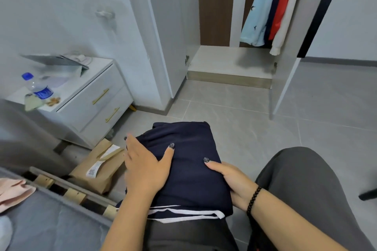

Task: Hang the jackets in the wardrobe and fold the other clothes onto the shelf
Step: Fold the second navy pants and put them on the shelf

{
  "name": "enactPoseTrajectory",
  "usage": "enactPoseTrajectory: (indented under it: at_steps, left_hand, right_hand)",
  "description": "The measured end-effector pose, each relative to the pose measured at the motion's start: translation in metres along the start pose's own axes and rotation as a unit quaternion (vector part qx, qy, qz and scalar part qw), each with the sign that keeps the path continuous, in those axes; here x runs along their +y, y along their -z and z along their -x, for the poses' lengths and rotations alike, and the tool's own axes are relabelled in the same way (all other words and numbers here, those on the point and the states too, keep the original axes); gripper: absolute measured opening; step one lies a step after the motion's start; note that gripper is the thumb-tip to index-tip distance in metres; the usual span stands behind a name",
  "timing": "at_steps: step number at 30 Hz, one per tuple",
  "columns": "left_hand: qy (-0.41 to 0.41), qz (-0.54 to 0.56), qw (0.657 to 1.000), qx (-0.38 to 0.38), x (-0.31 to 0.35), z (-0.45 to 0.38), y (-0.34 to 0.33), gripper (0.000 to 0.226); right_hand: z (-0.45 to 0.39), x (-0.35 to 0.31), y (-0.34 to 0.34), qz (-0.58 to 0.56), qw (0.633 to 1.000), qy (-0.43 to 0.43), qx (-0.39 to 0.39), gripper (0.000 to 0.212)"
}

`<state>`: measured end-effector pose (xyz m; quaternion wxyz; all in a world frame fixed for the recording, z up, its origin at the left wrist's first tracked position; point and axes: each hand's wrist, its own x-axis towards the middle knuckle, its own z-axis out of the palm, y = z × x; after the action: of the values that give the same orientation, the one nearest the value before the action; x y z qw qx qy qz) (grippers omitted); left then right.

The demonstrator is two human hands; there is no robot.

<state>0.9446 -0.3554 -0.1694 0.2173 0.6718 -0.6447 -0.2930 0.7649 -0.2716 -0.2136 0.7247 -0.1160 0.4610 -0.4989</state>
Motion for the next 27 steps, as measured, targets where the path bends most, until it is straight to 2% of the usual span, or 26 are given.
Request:
enactPoseTrajectory:
  at_steps: [2,4,7,9,12,16,20,25,27]
  left_hand:
    - [0.034,0.097,0.994,-0.039,-0.007,-0.013,0.002,0.107]
    - [0.067,0.184,0.976,-0.093,-0.017,-0.027,0.001,0.081]
    - [0.164,0.292,0.919,-0.207,-0.024,-0.039,-0.005,0.055]
    - [0.206,0.307,0.891,-0.264,-0.025,-0.043,-0.017,0.053]
    - [0.244,0.343,0.870,-0.257,-0.023,-0.054,-0.038,0.060]
    - [0.293,0.408,0.816,-0.287,-0.012,-0.077,-0.063,0.056]
    - [0.328,0.449,0.762,-0.331,0.006,-0.108,-0.100,0.046]
    - [0.342,0.486,0.742,-0.310,0.032,-0.162,-0.142,0.050]
    - [0.328,0.479,0.756,-0.302,0.053,-0.187,-0.152,0.034]
  right_hand:
    - [-0.005,-0.003,0.002,0.014,1.000,0.013,0.012,0.048]
    - [-0.011,-0.006,0.008,0.028,0.999,0.024,0.021,0.044]
    - [-0.018,-0.011,0.025,0.042,0.997,0.018,0.059,0.039]
    - [-0.021,-0.014,0.039,0.040,0.995,0.009,0.093,0.038]
    - [-0.025,-0.021,0.057,0.024,0.993,0.001,0.118,0.038]
    - [-0.032,-0.039,0.076,0.009,0.991,0.012,0.136,0.049]
    - [-0.057,-0.072,0.100,-0.013,0.987,0.014,0.162,0.053]
    - [-0.096,-0.123,0.123,-0.018,0.982,-0.019,0.187,0.054]
    - [-0.106,-0.153,0.131,-0.009,0.980,-0.028,0.199,0.052]
